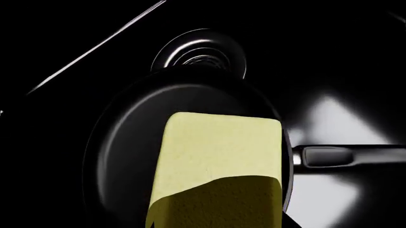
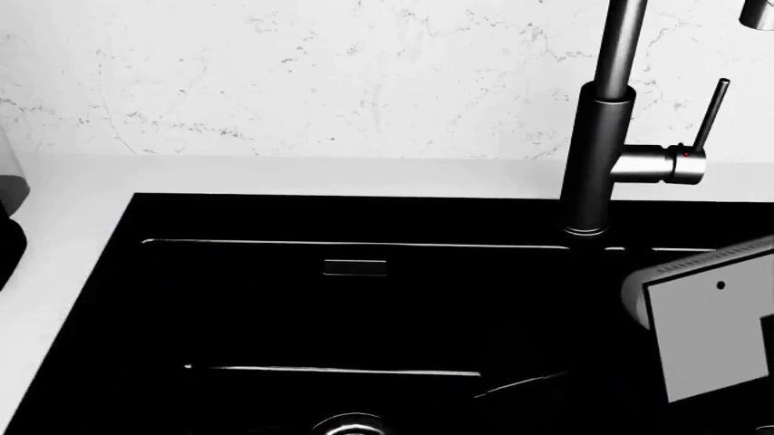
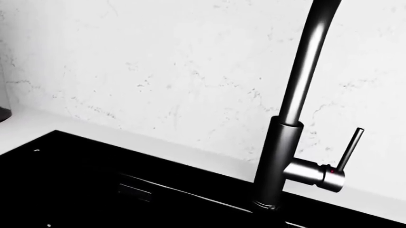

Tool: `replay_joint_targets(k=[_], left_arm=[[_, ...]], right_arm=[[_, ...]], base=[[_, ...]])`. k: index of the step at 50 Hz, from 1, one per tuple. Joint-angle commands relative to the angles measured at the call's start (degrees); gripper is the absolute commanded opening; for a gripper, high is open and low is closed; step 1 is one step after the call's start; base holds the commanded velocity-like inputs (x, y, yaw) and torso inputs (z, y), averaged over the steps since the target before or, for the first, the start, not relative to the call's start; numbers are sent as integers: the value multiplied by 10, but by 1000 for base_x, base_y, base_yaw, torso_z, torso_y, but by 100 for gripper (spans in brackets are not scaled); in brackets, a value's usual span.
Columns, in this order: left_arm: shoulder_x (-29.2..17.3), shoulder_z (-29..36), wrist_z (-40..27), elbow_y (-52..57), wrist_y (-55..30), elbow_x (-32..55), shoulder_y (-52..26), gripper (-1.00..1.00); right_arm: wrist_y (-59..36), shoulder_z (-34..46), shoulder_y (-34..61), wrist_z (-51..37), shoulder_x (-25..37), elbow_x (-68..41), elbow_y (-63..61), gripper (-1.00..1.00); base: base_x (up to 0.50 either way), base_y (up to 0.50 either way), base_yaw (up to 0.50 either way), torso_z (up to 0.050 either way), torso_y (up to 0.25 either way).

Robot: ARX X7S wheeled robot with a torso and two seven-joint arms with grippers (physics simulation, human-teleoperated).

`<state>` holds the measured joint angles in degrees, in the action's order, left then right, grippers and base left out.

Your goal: Pick the pan and sponge and place them into the sink. Then turn on the water.

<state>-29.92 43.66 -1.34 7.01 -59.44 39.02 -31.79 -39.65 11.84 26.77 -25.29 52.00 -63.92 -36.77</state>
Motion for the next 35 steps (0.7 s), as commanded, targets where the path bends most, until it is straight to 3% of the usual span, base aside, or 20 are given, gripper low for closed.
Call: replay_joint_targets(k=[1,14,15,27,30,34,35], left_arm=[[14,15,10,-69,47,-25,10,-100],[40,34,45,-172,109,-55,11,-100],[43,34,43,-172,108,-54,10,100],[29,14,26,-124,107,-40,14,100],[10,-27,-16,-38,94,-15,19,100],[-5,-125,-121,181,12,105,23,100],[-4,-142,-148,210,16,102,14,100]], right_arm=[[6,-1,-14,1,2,3,-3,100],[9,-4,-21,-5,4,-1,-9,100],[9,-4,-21,-5,4,-1,-9,100],[11,3,-15,-4,-8,5,-5,100],[12,8,-9,-3,-14,10,-2,100],[15,14,-2,2,-23,16,-1,100],[16,14,-2,4,-23,18,-1,100]], base=[[0,0,0,0,0],[0,0,0,0,0],[0,0,0,0,0],[0,0,0,0,0],[0,0,0,0,0],[0,0,0,0,0],[0,0,0,0,0]])
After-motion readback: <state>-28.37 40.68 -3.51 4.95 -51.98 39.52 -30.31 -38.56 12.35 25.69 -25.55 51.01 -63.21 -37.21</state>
